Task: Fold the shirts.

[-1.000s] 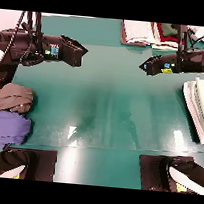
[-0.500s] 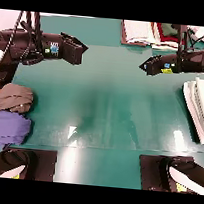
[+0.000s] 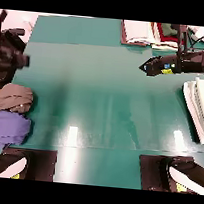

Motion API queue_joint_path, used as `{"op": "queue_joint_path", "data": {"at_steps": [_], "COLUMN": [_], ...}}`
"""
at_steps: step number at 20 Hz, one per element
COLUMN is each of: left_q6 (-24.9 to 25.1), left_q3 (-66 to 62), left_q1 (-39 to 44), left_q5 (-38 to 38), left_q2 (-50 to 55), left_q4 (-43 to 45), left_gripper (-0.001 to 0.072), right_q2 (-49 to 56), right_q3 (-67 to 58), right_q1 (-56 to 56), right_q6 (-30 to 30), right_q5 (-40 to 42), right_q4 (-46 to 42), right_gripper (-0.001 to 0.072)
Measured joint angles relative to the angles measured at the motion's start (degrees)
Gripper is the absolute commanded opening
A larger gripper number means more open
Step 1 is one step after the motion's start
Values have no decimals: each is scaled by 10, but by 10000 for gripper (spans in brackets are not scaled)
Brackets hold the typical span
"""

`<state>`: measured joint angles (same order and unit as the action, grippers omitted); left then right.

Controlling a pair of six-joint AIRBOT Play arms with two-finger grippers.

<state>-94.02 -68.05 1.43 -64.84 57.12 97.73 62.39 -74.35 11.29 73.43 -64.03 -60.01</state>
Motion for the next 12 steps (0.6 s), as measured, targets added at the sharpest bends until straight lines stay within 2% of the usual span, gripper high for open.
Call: {"op": "queue_joint_path", "data": {"at_steps": [3, 7, 8, 9, 10, 11, 12], "left_q6": [-1, -3, -4, -5, -6, -9, -10], "left_q3": [96, 187, 197, 205, 208, 210, 206], "left_q1": [-66, -101, -105, -107, -109, -111, -111], "left_q5": [21, 83, 93, 103, 109, 113, 114], "left_q2": [3, 12, 14, 16, 17, 17, 16], "left_q4": [15, 22, 23, 23, 24, 24, 24], "left_gripper": [707, 705, 633, 378, 176, 47, 23], "right_q2": [0, 0, 0, 0, 0, 0, 0], "right_q3": [0, 0, 0, 0, 0, 0, -1], "right_q1": [0, 0, 0, 0, 0, 0, 0], "right_q6": [0, 0, 0, 0, 0, 0, 0], "right_q5": [0, -1, -1, -2, -1, -2, -1], "right_q4": [0, 0, 0, 0, 0, 0, 0], "right_gripper": [17, 17, 17, 17, 17, 17, 18]}}
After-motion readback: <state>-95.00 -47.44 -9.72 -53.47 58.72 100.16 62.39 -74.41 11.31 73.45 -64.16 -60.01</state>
